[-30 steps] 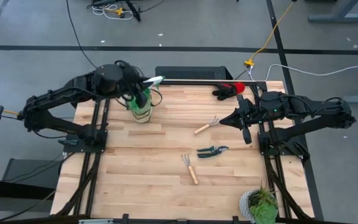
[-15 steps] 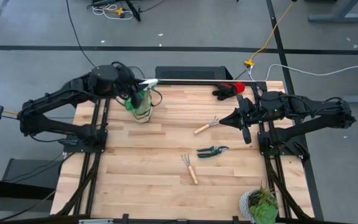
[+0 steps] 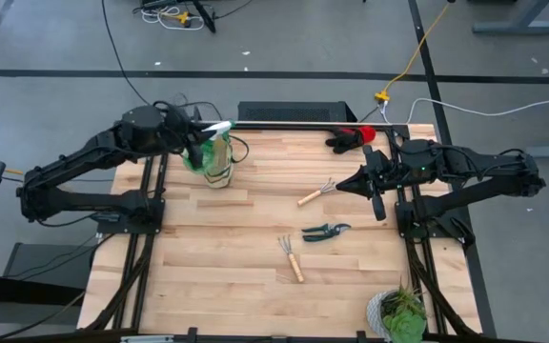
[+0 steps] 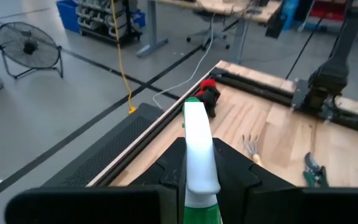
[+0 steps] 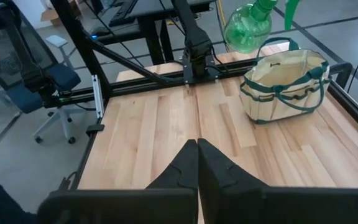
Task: Pick & Place Garden tools in Gardening bag
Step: Put the green spray bottle into the gardening bag
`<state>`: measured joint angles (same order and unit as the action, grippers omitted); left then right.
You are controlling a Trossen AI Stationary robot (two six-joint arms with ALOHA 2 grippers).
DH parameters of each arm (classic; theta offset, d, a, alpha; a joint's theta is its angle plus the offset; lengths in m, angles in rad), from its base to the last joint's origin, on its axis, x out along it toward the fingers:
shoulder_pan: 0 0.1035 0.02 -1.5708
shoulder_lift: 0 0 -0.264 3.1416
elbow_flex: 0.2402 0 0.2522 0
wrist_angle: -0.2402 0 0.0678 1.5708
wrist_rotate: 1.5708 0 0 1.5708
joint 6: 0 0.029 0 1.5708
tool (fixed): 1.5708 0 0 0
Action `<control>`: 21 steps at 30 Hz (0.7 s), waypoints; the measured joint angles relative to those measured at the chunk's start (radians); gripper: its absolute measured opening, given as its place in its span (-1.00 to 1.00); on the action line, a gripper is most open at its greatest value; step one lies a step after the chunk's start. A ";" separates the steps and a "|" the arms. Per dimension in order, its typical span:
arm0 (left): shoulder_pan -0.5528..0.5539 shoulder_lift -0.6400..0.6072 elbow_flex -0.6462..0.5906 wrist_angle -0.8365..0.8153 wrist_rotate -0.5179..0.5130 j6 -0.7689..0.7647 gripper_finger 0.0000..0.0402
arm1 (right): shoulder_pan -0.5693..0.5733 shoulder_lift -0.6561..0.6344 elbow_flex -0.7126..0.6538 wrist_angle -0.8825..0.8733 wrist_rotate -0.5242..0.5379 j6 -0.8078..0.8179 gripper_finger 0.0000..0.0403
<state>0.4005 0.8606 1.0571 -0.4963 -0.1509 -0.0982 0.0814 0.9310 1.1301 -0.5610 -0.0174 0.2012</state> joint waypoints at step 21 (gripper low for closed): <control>0.131 -0.023 -0.083 0.137 -0.182 0.013 -0.69 | 0.000 0.000 0.000 0.000 0.172 0.000 -1.00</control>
<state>0.5320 0.8375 0.9737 -0.3588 -0.3333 -0.0851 0.0814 0.9314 1.1301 -0.5607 0.1546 0.2008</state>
